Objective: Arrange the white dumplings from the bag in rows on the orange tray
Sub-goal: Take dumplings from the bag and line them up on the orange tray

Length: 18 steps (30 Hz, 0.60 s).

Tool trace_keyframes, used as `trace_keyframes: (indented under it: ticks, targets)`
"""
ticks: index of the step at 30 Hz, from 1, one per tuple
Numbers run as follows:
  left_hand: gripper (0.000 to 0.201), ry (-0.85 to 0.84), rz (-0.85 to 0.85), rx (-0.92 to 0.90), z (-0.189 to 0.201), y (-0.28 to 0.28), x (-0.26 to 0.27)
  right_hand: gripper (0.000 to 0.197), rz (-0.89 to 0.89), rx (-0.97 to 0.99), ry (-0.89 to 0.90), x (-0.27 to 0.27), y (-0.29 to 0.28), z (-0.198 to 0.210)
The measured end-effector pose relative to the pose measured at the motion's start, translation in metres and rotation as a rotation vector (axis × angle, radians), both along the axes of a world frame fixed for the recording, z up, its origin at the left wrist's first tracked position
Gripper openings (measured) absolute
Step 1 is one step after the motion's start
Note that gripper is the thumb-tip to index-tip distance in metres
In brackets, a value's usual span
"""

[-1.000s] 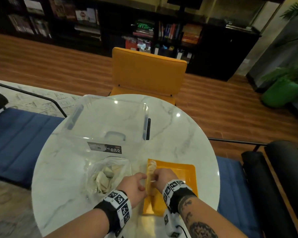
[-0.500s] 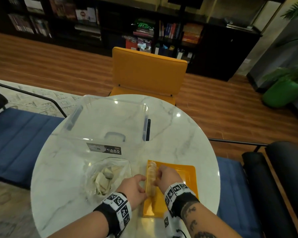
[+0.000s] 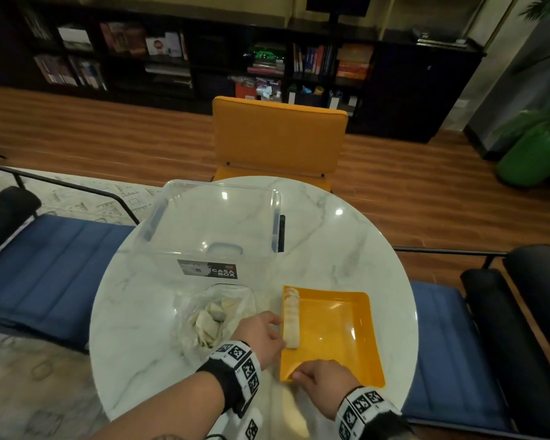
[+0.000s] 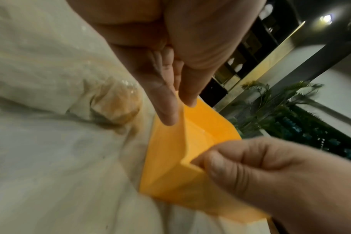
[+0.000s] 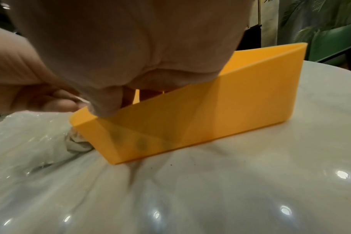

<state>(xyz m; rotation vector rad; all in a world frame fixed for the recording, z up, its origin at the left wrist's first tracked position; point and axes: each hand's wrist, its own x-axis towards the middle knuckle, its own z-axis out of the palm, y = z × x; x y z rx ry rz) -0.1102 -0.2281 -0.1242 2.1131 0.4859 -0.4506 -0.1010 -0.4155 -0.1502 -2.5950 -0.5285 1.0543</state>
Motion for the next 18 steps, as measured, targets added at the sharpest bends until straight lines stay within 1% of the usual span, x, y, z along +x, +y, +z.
trace_keyframes:
  ticks: [2, 3, 4, 5, 6, 7, 8, 9, 11, 13, 15, 17, 18]
  targets:
    - [0.019, -0.066, 0.046, 0.003, 0.011, 0.015, 0.000, 0.037, 0.012, -0.018, -0.020, -0.001, 0.001, 0.000]
    - [0.016, -0.102, 0.105, -0.004, 0.020, 0.027, 0.001, 0.038, 0.009, -0.025, -0.020, -0.001, 0.001, 0.001]
    - [0.018, -0.137, 0.177, 0.003, 0.027, 0.042, 0.002, 0.038, 0.006, -0.033, -0.019, -0.001, 0.002, 0.001]
    - [0.021, -0.174, 0.233, 0.050, 0.034, 0.059, 0.004, 0.038, 0.006, -0.041, -0.018, -0.001, 0.002, 0.001]
    - [0.023, -0.184, 0.243, 0.150, 0.036, 0.077, 0.005, 0.038, 0.011, -0.048, -0.014, -0.001, 0.003, 0.002]
    - [0.024, -0.159, 0.205, 0.278, 0.038, 0.093, 0.006, 0.038, 0.012, -0.054, -0.006, -0.001, 0.003, 0.003]
    - [0.025, -0.094, 0.120, 0.404, 0.038, 0.104, 0.006, 0.037, 0.008, -0.059, 0.001, -0.001, 0.003, 0.003]
    - [0.028, 0.002, 0.004, 0.508, 0.037, 0.109, 0.007, 0.037, 0.001, -0.062, 0.005, -0.001, 0.004, 0.003]
    - [0.035, 0.187, -0.272, 0.659, 0.033, 0.107, 0.006, 0.037, -0.001, -0.069, 0.009, 0.000, 0.004, 0.003]
    - [0.047, 0.266, -0.513, 0.788, 0.023, 0.101, 0.001, 0.037, 0.003, -0.078, 0.005, -0.001, 0.005, 0.003]
    - [0.060, 0.274, -0.628, 0.894, 0.010, 0.099, -0.004, 0.037, 0.006, -0.082, 0.001, -0.001, 0.006, 0.003]
    - [0.067, 0.279, -0.658, 0.967, 0.002, 0.100, -0.007, 0.037, 0.007, -0.082, 0.002, -0.001, 0.005, 0.003]
    - [0.067, 0.270, -0.660, 0.980, -0.001, 0.100, -0.008, 0.037, 0.007, -0.082, 0.004, -0.002, 0.005, 0.003]
